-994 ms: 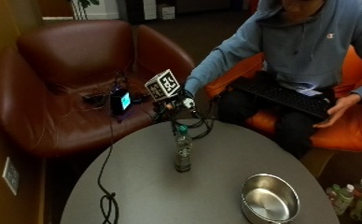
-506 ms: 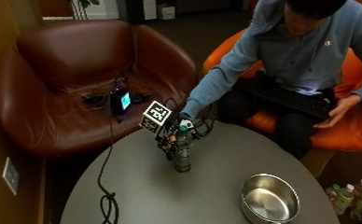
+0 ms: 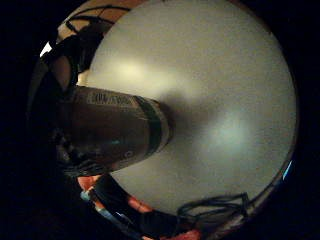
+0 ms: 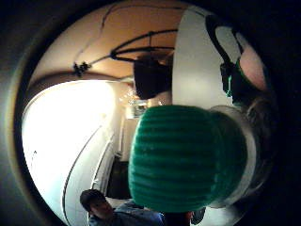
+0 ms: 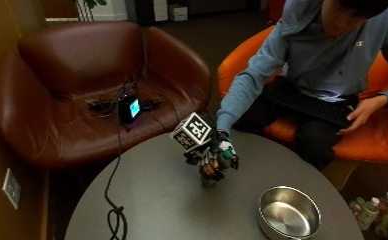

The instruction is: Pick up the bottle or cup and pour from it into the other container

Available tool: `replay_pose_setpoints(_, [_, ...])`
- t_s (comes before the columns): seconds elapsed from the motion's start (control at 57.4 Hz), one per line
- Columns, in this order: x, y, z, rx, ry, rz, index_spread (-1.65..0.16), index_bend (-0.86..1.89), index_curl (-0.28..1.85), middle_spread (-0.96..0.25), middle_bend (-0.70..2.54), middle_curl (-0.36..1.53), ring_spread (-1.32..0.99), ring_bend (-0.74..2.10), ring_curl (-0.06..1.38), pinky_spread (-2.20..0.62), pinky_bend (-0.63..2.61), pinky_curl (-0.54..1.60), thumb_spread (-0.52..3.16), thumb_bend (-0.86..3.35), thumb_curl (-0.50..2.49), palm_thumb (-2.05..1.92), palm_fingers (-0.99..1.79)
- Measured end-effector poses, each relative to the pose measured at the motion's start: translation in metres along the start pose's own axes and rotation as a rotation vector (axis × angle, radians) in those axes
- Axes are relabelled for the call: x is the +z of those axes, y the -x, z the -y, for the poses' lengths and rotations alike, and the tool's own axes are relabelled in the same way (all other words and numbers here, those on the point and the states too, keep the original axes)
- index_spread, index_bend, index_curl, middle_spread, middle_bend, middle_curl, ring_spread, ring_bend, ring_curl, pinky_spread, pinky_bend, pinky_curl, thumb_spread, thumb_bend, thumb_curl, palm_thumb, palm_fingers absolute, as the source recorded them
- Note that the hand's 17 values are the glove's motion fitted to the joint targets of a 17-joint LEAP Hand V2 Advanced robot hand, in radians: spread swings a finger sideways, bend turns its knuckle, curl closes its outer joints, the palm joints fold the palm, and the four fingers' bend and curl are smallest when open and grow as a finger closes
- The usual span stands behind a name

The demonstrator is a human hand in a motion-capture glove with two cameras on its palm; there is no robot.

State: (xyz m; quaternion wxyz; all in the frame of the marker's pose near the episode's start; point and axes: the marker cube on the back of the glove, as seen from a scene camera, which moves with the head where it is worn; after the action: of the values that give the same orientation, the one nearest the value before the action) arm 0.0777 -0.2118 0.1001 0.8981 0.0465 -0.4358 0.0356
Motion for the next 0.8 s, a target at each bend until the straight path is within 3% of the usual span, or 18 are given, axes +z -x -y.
replay_pose_setpoints(0.192, [0.019, 0.065, -0.001, 0.032, 0.190, -0.464, -0.21, 0.16, 0.39, -0.11, 0.36, 0.45, -0.20, 0.40, 0.38, -0.09, 0.20, 0.32, 0.31, -0.03, 0.64, 1.03, 1.12])
replay_pose_setpoints(0.366, [0.026, 0.128, 0.024, 0.083, 0.212, -0.900, -0.21, 0.15, 0.40, -0.11, 0.36, 0.47, -0.20, 0.39, 0.40, -0.10, 0.20, 0.34, 0.27, -0.04, 0.66, 1.02, 1.13])
replay_pose_setpoints(0.523, [0.042, 0.168, 0.046, 0.209, 0.272, -1.212, -0.20, 0.15, 0.40, -0.11, 0.35, 0.48, -0.21, 0.38, 0.40, -0.12, 0.21, 0.35, 0.27, -0.04, 0.68, 1.01, 1.13])
replay_pose_setpoints(0.68, [0.075, 0.185, 0.035, 0.356, 0.390, -1.502, -0.20, 0.15, 0.40, -0.12, 0.34, 0.48, -0.21, 0.37, 0.41, -0.13, 0.22, 0.36, 0.27, -0.04, 0.69, 1.00, 1.14])
replay_pose_setpoints(0.802, [0.100, 0.195, 0.036, 0.391, 0.397, -1.772, -0.20, 0.15, 0.40, -0.12, 0.34, 0.49, -0.21, 0.37, 0.42, -0.14, 0.23, 0.37, 0.28, -0.04, 0.70, 0.98, 1.14])
